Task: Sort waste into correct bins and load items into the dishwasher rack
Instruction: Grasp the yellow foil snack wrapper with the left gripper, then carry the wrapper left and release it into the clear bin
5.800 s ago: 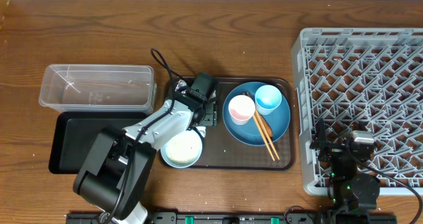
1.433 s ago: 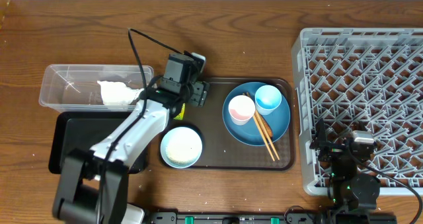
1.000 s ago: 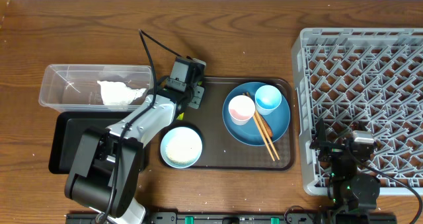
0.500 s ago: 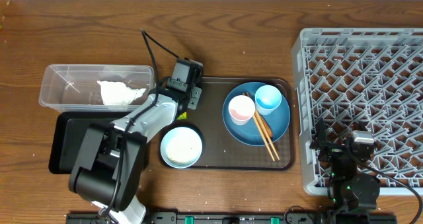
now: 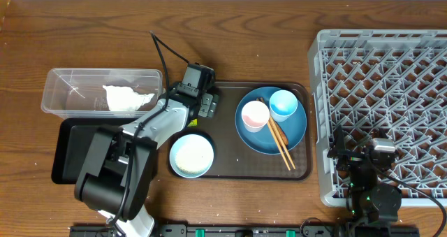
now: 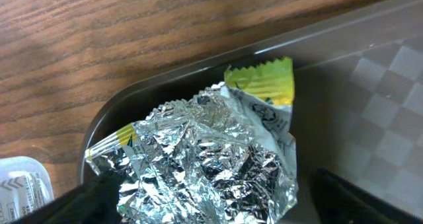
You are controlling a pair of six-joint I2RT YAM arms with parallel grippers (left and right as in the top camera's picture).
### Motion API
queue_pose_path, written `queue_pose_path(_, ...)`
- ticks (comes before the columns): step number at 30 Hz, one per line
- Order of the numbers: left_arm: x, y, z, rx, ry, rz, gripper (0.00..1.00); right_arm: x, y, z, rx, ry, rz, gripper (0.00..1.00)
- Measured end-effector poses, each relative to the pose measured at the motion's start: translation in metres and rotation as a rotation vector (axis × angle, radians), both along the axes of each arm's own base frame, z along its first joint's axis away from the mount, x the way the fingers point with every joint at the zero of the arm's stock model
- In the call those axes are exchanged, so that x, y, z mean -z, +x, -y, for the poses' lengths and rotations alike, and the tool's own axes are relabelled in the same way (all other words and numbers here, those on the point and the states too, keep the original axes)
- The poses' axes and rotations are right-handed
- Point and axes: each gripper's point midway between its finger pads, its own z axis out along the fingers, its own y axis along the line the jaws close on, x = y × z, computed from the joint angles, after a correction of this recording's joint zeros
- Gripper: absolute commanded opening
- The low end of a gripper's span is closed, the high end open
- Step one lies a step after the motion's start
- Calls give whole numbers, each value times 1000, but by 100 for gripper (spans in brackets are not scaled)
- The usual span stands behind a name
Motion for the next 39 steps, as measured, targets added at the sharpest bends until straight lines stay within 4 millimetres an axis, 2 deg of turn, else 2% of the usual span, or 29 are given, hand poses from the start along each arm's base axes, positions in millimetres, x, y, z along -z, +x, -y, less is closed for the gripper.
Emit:
queue_pose_path(11,4,2,-2,-8,-1,-2,99,0,0,0,0,0,0,99)
queue_pose_path(12,4,2,-2,-9,-1,-2,95,0,0,0,0,0,0,99)
queue_pose_path(15,4,2,-2,-13,-3,-3,65,0,0,0,0,0,0,99)
queue_pose_path(18,6,1,-2,-8,2,-8,53,0,0,0,0,0,0,99)
queue_pose_path(21,7,1,-2,-12,2,-11,31,0,0,0,0,0,0,99)
queue_pose_path(22,8,1,-2,-6,5,-13,20,0,0,0,0,0,0,99)
queue_pose_path(25,10,0,-3,-7,7,-18,7,0,0,0,0,0,0,99)
queue_pose_path(34,6,0,-3,-5,6,-13,6,0,0,0,0,0,0,99)
queue_pose_path(36,-4,2,-2,-5,-3,10,7,0,0,0,0,0,0,99)
queue_pose_path(39,-34,5,-1,-9,-29,73,8,0,0,0,0,0,0,99)
